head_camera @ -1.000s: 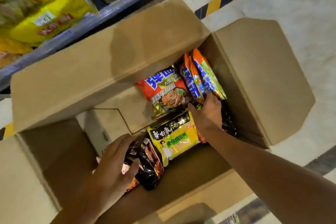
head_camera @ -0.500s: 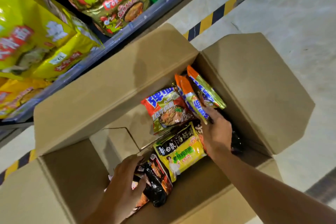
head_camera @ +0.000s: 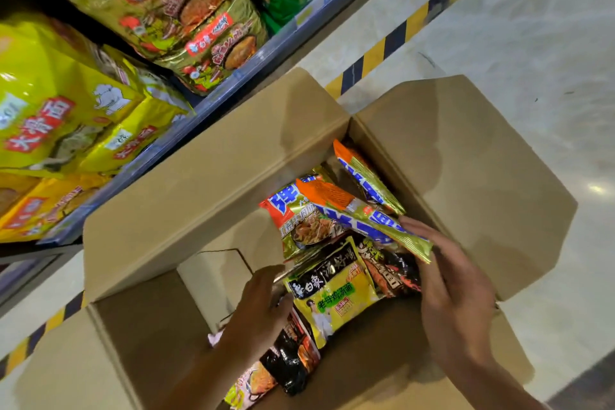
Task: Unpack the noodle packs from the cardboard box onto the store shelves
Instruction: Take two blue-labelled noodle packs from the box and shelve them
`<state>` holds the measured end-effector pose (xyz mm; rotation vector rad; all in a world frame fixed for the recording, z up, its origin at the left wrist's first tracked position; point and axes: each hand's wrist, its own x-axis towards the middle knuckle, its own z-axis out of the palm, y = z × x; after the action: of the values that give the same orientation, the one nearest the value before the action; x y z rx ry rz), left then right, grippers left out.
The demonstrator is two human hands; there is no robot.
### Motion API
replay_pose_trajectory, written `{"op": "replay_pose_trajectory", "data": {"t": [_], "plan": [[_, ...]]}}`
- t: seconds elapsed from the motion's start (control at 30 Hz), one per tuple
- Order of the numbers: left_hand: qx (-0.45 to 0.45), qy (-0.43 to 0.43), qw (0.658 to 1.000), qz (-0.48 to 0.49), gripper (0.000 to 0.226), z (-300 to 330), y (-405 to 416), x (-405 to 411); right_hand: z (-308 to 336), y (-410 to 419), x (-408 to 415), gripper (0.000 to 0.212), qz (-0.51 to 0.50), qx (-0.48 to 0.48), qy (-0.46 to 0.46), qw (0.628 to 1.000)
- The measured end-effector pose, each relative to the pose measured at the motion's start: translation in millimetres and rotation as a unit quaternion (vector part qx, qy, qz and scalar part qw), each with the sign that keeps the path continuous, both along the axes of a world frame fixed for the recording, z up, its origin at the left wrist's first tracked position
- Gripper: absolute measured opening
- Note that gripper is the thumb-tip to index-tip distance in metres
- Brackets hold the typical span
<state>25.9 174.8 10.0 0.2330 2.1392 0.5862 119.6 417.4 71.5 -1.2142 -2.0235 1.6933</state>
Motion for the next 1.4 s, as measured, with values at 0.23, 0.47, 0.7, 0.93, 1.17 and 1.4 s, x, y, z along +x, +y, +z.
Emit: {"op": "replay_pose_trajectory", "data": {"t": [0.23, 0.47, 0.7, 0.93, 1.17, 1.4], "plan": [[-0.029, -0.035, 0.981, 0.191, 0.062, -69, 30, -40, 4, 4, 17, 0.032, -0.049, -0.013, 0.024, 0.998], [-0.021, -0.111, 0.915, 0.388, 0.080, -99, 64, -59, -11, -4, 20, 0.027, -0.054, -0.041, -0.012, 0.998], [-0.002, -0.178, 0.876, 0.448, 0.081, -95, 57, -51, -26, -9, 13, 0.013, -0.051, -0.016, -0.053, 0.997], [0.024, -0.195, 0.868, 0.457, 0.058, -79, 45, -46, -71, -24, 9, 0.018, 0.000, -0.029, -0.086, 0.996], [0.078, -0.175, 0.862, 0.469, 0.054, -67, 27, -43, -89, -34, 4, 0.036, -0.027, -0.121, -0.107, 0.987], [0.073, -0.159, 0.861, 0.477, 0.044, -36, -20, -35, -85, -35, 3, 0.040, 0.039, -0.002, -0.178, 0.983]]}}
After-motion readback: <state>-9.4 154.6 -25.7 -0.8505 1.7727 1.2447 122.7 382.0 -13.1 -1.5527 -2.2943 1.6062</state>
